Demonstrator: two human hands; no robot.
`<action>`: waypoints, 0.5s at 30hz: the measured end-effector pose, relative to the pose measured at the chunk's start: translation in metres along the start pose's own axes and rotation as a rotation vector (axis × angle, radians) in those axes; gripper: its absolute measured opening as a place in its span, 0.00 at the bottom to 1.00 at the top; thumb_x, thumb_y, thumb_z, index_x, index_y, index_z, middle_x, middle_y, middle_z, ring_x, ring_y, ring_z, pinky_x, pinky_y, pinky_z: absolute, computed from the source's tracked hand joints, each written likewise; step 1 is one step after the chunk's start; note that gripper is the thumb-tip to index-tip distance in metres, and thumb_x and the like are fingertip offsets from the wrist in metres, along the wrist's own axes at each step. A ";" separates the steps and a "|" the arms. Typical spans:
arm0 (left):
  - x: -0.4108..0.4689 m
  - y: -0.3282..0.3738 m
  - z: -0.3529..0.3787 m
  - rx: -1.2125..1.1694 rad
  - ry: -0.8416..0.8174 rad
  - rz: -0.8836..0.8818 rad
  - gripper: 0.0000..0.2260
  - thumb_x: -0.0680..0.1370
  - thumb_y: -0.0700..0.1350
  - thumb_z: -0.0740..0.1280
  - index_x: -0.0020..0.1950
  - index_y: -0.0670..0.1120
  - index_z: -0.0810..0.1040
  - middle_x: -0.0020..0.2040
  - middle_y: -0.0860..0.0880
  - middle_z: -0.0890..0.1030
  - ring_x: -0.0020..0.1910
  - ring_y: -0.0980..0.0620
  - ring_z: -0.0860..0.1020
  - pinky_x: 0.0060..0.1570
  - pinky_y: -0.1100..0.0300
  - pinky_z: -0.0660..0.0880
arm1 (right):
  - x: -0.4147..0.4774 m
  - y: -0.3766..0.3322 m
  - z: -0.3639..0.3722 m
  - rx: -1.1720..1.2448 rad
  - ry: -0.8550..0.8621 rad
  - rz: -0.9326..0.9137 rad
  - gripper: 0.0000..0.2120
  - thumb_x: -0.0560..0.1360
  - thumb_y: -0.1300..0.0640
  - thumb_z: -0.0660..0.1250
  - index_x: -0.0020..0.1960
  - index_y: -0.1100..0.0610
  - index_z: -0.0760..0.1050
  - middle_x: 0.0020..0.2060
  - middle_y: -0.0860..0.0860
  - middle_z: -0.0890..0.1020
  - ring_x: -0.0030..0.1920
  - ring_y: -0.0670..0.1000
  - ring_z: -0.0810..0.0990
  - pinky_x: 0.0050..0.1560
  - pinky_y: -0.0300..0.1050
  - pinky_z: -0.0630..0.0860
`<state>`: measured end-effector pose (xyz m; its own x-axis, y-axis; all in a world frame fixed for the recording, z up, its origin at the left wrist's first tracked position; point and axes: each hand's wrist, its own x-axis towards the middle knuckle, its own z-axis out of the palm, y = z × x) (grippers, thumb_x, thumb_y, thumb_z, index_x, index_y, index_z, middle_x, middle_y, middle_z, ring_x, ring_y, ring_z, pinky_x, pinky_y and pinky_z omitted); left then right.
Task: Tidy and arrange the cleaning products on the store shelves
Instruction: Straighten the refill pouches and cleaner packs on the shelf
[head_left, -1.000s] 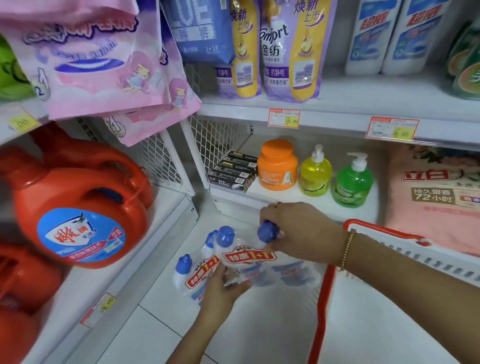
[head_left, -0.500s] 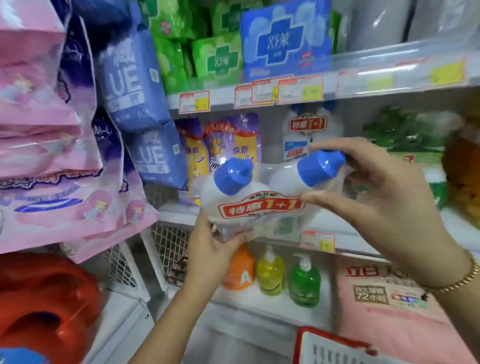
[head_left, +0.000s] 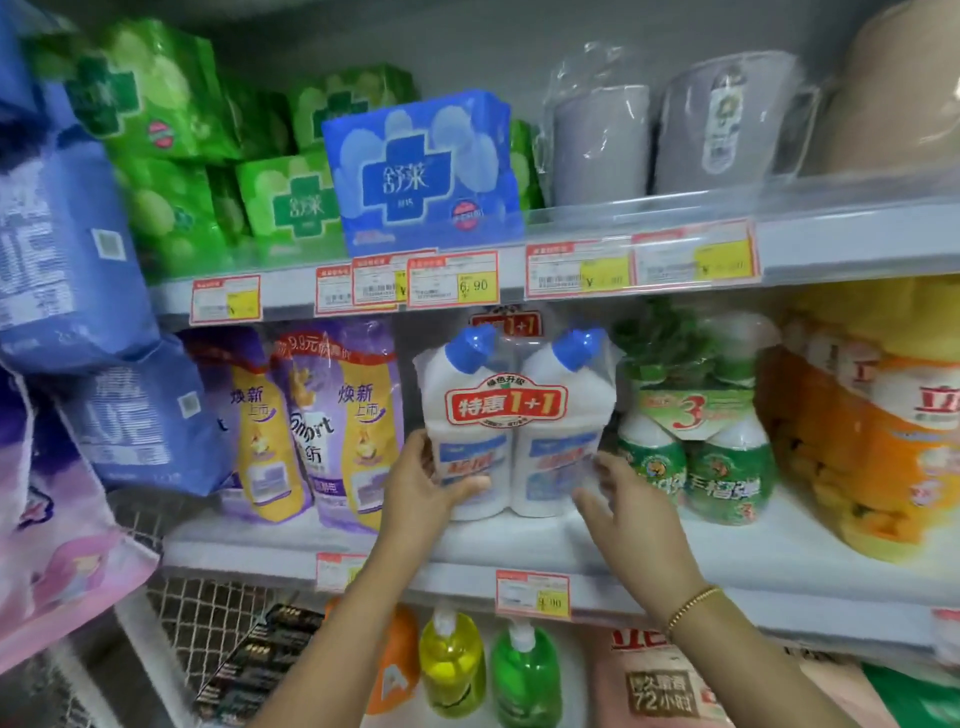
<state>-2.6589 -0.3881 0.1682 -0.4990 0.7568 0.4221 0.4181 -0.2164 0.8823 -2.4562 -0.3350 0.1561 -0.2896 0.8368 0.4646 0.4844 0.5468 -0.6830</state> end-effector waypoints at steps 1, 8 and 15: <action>0.008 -0.003 0.003 0.000 -0.017 -0.034 0.25 0.64 0.32 0.78 0.55 0.44 0.72 0.48 0.54 0.81 0.43 0.62 0.80 0.38 0.73 0.75 | 0.004 0.004 0.006 -0.038 -0.043 0.010 0.23 0.76 0.56 0.67 0.69 0.58 0.67 0.57 0.54 0.81 0.56 0.56 0.79 0.51 0.43 0.71; 0.063 -0.018 0.026 0.078 -0.086 -0.149 0.19 0.70 0.38 0.76 0.59 0.41 0.77 0.53 0.47 0.81 0.48 0.51 0.78 0.47 0.62 0.73 | 0.036 0.013 0.038 -0.251 -0.272 0.149 0.36 0.79 0.51 0.62 0.77 0.62 0.45 0.65 0.59 0.74 0.63 0.58 0.74 0.57 0.43 0.70; 0.086 -0.032 0.039 0.004 -0.076 -0.140 0.19 0.73 0.39 0.73 0.63 0.44 0.74 0.53 0.50 0.80 0.49 0.51 0.79 0.35 0.74 0.73 | 0.042 0.017 0.053 -0.215 -0.337 0.119 0.36 0.80 0.48 0.59 0.77 0.61 0.43 0.77 0.56 0.50 0.73 0.54 0.62 0.68 0.41 0.61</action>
<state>-2.6858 -0.2925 0.1676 -0.4942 0.8238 0.2777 0.3517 -0.1027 0.9305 -2.5044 -0.2895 0.1342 -0.4575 0.8757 0.1544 0.6821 0.4570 -0.5708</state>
